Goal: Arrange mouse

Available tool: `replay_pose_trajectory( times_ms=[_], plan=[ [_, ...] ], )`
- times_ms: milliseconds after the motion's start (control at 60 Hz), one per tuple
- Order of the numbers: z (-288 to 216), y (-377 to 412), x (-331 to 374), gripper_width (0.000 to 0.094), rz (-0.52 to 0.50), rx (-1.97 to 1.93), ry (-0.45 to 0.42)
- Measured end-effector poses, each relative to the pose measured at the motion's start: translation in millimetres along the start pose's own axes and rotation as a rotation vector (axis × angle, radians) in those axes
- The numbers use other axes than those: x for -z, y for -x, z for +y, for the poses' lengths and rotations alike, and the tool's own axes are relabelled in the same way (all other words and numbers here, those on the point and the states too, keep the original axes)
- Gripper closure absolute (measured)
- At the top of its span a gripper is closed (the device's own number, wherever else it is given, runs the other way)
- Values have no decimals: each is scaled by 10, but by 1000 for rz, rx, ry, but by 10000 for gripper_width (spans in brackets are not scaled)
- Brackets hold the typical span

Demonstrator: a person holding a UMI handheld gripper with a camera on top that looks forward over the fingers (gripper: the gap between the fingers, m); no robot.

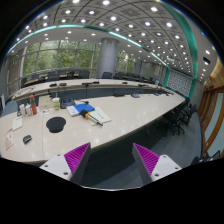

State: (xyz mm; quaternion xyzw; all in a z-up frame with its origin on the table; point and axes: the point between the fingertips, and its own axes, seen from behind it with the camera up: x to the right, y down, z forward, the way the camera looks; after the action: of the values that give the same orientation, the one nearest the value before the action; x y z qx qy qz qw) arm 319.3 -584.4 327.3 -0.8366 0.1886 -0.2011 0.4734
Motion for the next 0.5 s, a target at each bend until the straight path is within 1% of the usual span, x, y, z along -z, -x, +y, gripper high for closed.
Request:
replay_pose_trajectory(
  times_ms=[133, 283, 400, 500],
  plan=[
    [147, 53, -39, 81, -7, 23, 20],
    [553, 372, -215, 78, -48, 46, 72],
    [891, 913, -298, 78, -108, 82, 104],
    [1167, 1469, -356, 80, -187, 111, 127]
  ],
)
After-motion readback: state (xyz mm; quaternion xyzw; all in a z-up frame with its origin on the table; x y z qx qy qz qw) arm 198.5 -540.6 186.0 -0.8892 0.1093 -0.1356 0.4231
